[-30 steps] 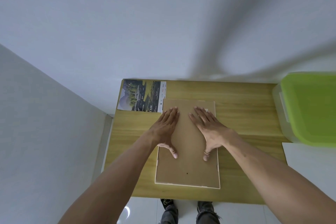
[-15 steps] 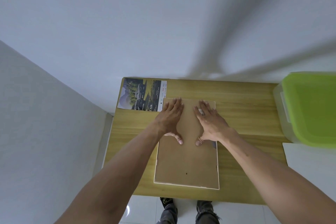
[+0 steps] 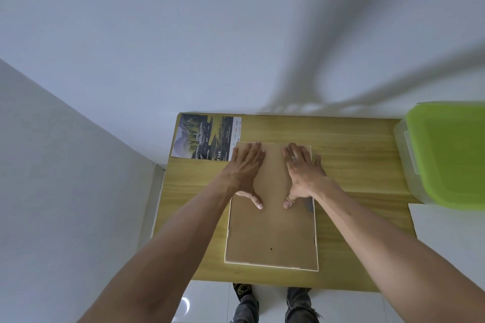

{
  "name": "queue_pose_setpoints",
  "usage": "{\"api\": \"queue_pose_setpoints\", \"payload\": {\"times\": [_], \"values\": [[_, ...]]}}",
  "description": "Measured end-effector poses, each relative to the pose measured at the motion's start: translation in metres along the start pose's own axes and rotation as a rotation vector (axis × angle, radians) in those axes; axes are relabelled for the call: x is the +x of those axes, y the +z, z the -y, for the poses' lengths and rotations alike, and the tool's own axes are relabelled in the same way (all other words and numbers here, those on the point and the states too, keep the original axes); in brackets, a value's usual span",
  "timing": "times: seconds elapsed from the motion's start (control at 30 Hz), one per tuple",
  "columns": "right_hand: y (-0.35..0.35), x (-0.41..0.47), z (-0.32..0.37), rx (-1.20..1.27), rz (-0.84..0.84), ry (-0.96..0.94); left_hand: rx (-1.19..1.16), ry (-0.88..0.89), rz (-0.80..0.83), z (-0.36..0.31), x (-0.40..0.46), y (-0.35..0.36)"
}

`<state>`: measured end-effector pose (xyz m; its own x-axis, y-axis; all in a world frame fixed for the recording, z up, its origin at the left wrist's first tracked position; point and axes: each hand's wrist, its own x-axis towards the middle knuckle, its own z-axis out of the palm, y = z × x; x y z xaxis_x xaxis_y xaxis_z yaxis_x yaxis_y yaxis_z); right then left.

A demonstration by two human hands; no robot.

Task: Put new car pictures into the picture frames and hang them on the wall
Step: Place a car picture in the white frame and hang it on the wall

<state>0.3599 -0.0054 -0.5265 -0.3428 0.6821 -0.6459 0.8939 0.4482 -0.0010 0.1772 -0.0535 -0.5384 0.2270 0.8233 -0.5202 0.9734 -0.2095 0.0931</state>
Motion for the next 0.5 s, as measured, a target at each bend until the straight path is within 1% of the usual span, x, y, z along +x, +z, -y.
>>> {"api": "queue_pose_setpoints", "payload": {"times": [0.23, 0.4, 0.5], "values": [[-0.004, -0.010, 0.005, 0.049, 0.043, 0.013, -0.043, 0.103, 0.003, -0.035, -0.048, 0.047], [-0.003, -0.021, 0.013, 0.091, 0.028, -0.005, -0.005, 0.129, -0.010, -0.052, -0.076, 0.070], [0.000, -0.030, 0.019, 0.091, 0.050, -0.036, 0.038, 0.144, -0.006, -0.061, -0.088, 0.079]]}}
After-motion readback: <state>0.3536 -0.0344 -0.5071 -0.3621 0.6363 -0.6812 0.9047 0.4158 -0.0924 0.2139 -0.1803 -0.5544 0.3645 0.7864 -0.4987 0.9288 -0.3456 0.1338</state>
